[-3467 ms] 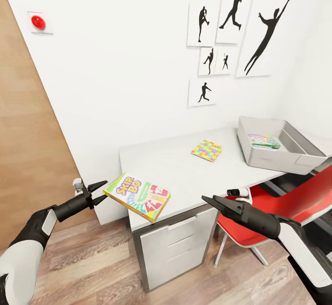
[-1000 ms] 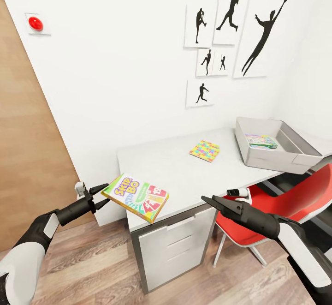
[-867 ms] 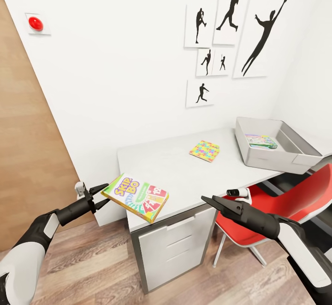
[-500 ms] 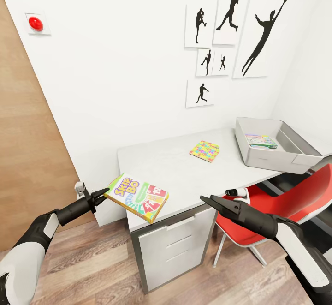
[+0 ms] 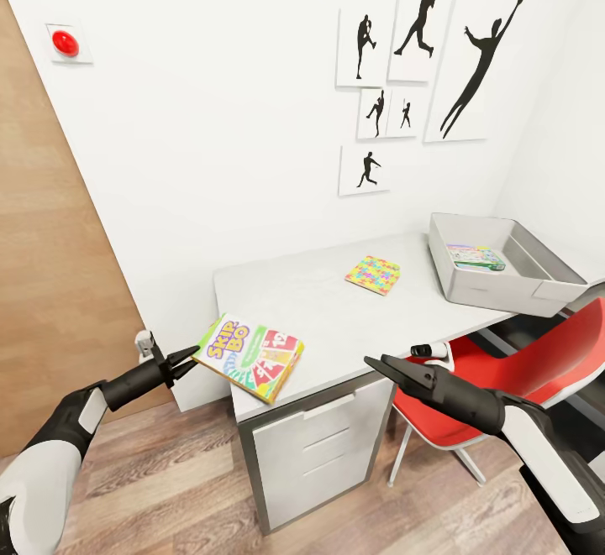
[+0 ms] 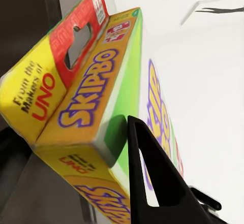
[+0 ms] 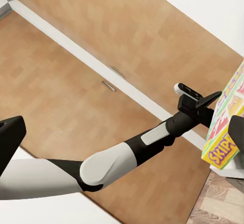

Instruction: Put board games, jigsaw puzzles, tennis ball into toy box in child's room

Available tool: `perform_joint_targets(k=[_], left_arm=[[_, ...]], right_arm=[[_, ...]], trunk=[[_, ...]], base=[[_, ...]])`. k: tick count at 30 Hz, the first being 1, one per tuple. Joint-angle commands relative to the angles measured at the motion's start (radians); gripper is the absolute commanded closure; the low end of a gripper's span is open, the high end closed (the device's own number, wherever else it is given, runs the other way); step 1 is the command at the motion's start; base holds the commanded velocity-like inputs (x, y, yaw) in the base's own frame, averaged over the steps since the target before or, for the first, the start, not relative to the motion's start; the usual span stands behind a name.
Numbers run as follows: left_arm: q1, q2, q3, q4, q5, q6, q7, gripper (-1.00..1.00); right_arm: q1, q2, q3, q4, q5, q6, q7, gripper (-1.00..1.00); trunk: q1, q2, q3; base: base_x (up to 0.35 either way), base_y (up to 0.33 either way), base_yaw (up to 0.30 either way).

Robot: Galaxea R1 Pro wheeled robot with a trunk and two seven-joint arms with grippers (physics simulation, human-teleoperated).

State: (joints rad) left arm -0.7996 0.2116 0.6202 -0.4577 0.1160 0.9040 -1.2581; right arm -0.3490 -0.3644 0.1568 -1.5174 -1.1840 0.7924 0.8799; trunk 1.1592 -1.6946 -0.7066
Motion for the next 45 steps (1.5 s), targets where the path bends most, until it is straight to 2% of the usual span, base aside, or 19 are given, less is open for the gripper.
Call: perform_joint_targets(k=[1,7,22,28,31,34,38,45], left_arm=[[-0.001,0.0,0.001,0.001,-0.004,0.003,-0.002,1.0],[-0.001,0.0,0.001,-0.001,-0.004,0.002,-0.004,1.0],[-0.001,0.002,0.0,-0.013,-0.003,0.01,-0.014,1.0],[-0.001,0.004,0.002,-0.015,-0.003,0.012,-0.019,1.0],[-0.001,0.005,0.002,-0.02,-0.004,0.029,-0.021,1.0],[-0.001,0.005,-0.008,-0.07,-0.005,0.064,-0.021,1.0],[-0.001,0.005,-0.016,-0.126,-0.009,0.108,-0.021,1.0],[-0.001,0.016,-0.035,-0.14,-0.01,0.121,-0.022,1.0]], right_arm=[[-0.001,-0.001,0.001,0.0,-0.006,0.005,-0.001,-1.0],[-0.001,0.0,0.001,0.0,-0.006,0.005,-0.001,-1.0],[-0.001,0.001,0.0,0.002,-0.005,0.004,-0.02,-1.0],[-0.001,0.001,-0.012,0.005,-0.005,0.004,-0.037,-1.0],[-0.001,0.001,-0.034,0.008,-0.007,0.004,-0.075,-1.0],[-0.001,0.001,-0.05,0.009,-0.008,0.004,-0.095,-1.0],[-0.001,0.002,-0.056,0.009,-0.007,0.004,-0.102,-1.0],[-0.001,0.002,-0.057,0.009,-0.005,0.004,-0.11,-1.0]], trunk=[[0.0,0.0,-0.001],[0.0,0.0,-0.001],[-0.058,0.105,0.046],[-0.081,0.147,0.065],[-0.092,0.168,0.074],[-0.104,0.189,0.084],[-0.119,0.217,0.096],[-0.146,0.266,0.118]], base=[[0.0,0.0,0.0],[0.0,0.0,0.0],[0.0,0.0,0.0],[0.0,0.0,0.0],[0.0,0.0,0.0],[0.0,0.0,0.0],[0.0,0.0,0.0],[0.0,0.0,0.0]])
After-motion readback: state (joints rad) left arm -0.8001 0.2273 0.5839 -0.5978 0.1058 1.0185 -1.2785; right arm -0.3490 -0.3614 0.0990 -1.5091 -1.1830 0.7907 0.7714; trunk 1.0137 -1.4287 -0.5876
